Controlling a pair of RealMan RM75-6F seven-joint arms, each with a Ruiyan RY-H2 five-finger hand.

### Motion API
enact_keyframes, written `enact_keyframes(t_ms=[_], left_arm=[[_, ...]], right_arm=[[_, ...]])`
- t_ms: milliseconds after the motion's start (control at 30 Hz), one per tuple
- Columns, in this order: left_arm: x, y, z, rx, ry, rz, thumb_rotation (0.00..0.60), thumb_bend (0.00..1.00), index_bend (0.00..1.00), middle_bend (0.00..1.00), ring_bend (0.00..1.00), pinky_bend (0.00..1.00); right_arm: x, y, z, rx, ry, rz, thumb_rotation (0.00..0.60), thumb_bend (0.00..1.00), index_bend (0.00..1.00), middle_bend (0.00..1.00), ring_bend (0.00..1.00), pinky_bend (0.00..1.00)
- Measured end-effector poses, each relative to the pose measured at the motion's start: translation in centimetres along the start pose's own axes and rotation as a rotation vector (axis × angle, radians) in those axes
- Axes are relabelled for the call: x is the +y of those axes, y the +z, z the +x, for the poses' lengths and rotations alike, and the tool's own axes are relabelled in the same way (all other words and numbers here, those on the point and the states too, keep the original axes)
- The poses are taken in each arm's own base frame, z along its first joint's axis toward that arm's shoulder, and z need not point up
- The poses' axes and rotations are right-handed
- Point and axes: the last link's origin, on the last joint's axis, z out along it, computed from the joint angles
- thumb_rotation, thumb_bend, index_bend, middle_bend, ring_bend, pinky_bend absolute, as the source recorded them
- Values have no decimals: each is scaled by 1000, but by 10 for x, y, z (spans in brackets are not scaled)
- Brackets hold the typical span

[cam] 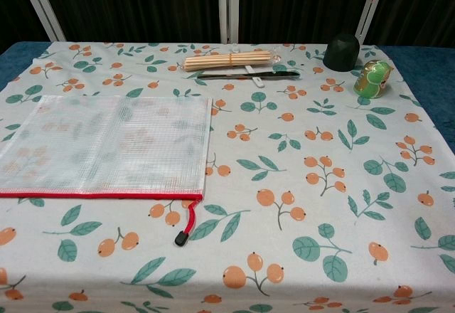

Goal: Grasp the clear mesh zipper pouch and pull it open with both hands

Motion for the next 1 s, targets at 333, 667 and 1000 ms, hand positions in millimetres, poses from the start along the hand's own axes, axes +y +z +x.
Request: enact_keyframes(t_ms=[333,667,1000], left_arm=[[3,0,-1,4,-14,-20,600,0,254,224,131,141],[68,34,1,-7,7,-396,600,103,333,234,160,199],[191,84,-19,-73,92,-900,600,168,408,242,165,189]], right_arm=[[-9,7,-3,-35,0,40,600,84,0,76,0,0],[-18,15,1,-45,-4,92,600,84,0,76,0,0],[-11,2,8,-18,-14,51,600,84,0,76,0,0]])
